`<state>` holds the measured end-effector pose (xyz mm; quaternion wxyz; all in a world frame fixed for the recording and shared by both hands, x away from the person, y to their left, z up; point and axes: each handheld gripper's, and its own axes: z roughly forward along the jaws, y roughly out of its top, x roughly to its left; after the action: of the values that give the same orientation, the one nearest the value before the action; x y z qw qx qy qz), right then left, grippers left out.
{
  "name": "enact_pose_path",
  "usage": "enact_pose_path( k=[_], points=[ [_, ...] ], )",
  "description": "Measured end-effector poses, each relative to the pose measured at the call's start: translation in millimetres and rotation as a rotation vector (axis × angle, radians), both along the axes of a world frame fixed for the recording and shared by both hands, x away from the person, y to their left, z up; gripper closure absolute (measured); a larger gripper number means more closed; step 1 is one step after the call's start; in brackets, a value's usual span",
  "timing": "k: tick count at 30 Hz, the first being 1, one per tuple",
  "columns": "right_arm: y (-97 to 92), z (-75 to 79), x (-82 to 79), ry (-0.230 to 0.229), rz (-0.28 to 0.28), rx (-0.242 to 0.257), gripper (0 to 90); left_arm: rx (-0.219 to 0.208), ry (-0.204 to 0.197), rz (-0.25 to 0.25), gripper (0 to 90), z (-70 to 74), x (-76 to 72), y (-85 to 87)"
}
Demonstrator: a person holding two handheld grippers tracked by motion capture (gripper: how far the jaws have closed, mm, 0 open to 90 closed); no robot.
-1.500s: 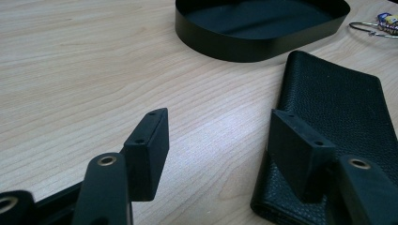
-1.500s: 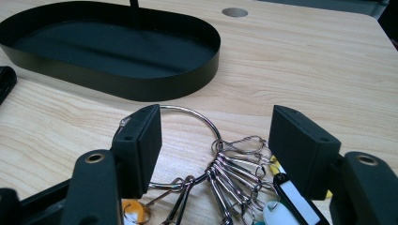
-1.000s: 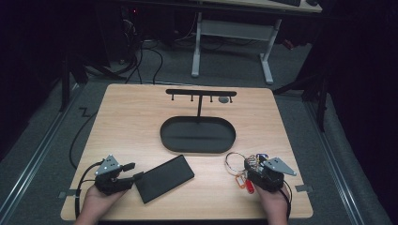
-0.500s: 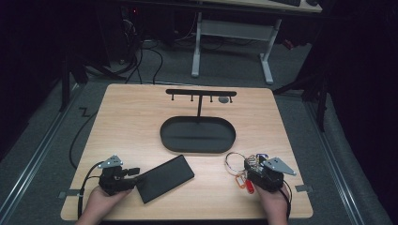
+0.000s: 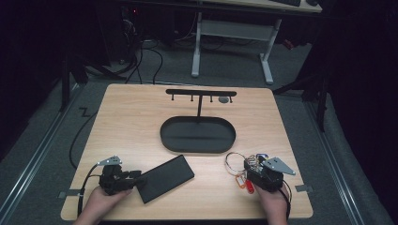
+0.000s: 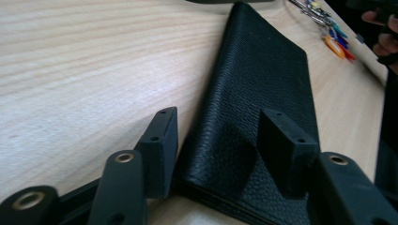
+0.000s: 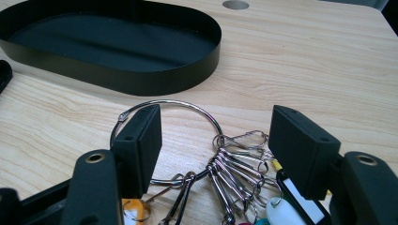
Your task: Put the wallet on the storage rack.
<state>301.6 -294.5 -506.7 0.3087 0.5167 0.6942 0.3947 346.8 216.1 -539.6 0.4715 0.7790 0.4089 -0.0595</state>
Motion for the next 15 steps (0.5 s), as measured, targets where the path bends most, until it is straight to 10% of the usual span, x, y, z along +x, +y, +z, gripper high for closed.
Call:
enact_pose_path(
  k=[15],
  points=[
    [0.4, 1.7, -1.0, -0.010, -0.002, -0.001, 35.4, -0.006, -0.004, -0.024, 69.0, -1.0, -4.9, 0.5]
  ],
)
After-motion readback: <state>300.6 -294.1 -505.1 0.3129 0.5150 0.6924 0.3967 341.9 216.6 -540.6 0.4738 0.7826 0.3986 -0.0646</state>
